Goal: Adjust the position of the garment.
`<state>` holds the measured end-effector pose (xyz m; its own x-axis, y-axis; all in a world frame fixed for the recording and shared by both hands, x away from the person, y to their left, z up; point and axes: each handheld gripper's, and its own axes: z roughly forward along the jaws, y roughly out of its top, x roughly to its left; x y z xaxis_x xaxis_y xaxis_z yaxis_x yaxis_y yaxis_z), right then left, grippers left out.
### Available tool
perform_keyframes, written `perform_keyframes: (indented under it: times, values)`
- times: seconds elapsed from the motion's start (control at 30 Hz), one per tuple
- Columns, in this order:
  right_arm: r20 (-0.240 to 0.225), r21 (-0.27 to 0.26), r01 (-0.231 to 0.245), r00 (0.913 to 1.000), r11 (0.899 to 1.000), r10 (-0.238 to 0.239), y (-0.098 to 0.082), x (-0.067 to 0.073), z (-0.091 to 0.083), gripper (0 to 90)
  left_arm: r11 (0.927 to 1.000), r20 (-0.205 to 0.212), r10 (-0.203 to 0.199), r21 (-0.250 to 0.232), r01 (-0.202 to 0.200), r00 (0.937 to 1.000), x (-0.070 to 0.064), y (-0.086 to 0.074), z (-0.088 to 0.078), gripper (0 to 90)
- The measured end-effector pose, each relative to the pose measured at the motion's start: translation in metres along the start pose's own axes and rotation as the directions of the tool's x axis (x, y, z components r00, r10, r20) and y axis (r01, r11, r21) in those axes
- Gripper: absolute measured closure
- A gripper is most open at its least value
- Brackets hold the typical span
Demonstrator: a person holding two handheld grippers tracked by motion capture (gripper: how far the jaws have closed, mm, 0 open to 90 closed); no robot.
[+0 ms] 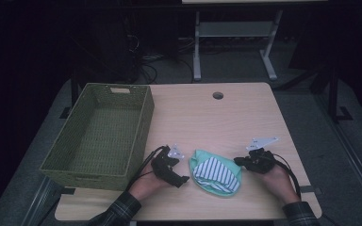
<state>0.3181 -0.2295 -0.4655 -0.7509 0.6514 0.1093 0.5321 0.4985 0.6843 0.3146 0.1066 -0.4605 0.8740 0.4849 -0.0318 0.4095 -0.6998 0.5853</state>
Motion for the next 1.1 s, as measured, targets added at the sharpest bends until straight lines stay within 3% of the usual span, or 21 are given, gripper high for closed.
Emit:
perform_keyframes:
  times: [0.3,0.43,0.57,0.7,0.9,1.1]
  values:
    - [-0.015,-0.01,0.002,0.9999,1.0,-0.002,-0.013,0.013,-0.011,89.7,1.0,-0.003,-0.001,-0.001,0.001,1.0,0.001,0.0,0.0,12.9]
    - [0.004,-0.044,-0.005,1.0,0.999,0.005,-0.013,0.01,-0.015,89.7,1.0,-0.005,-0.003,-0.005,0.003,1.0,0.001,0.001,-0.001,12.9]
    - [0.054,-0.068,-0.03,0.998,0.997,0.033,-0.016,0.004,-0.021,85.9,1.0,-0.004,-0.006,-0.007,0.006,1.0,0.001,0.001,-0.001,12.9]
    - [0.108,-0.089,-0.065,0.9913,0.994,0.074,-0.021,-0.003,-0.025,76.5,0.9998,0.001,-0.017,-0.01,0.017,0.9999,0.002,0.002,-0.003,13.0]
    - [0.193,-0.09,-0.114,0.9725,0.989,0.13,-0.029,-0.017,-0.025,55.3,0.9992,0.014,-0.034,-0.02,0.035,0.9993,0.001,0.005,-0.007,13.1]
    - [0.221,-0.082,-0.146,0.9618,0.986,0.161,-0.034,-0.024,-0.022,39.6,0.9983,0.043,-0.048,-0.029,0.049,0.9979,-0.003,0.012,-0.012,13.3]
